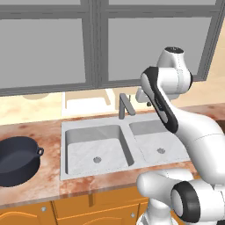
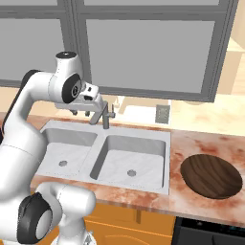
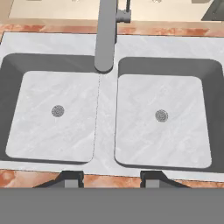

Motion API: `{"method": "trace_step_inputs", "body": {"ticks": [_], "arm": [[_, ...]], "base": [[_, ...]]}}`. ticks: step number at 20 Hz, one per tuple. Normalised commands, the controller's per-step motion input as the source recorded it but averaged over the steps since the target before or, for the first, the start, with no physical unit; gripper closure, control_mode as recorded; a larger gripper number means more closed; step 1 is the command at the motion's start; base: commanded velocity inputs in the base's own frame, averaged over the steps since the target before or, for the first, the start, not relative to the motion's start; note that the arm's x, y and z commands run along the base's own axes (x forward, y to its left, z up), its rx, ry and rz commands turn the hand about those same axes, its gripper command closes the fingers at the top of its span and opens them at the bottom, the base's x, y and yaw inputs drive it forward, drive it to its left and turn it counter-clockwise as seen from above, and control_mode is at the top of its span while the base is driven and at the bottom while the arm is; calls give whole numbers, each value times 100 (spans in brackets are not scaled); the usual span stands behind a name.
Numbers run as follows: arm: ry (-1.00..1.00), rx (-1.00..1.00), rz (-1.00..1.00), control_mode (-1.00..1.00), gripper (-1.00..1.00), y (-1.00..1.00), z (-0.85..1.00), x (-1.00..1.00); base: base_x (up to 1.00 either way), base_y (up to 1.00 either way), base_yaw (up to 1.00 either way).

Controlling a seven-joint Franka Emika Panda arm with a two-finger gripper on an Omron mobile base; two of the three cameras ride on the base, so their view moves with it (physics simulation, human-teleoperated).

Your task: Place the bowl in the left basin and the pot in the right basin of the sink.

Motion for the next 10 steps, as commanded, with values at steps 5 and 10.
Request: {"method": "trace_step_inputs", "body": {"ticks": [5,10], "arm": [[0,0,1,-100,-100,0,0,-8],[-3,0,6,-100,-100,-4,0,-22]], "base": [[0,0,0],[0,0,0]]}}
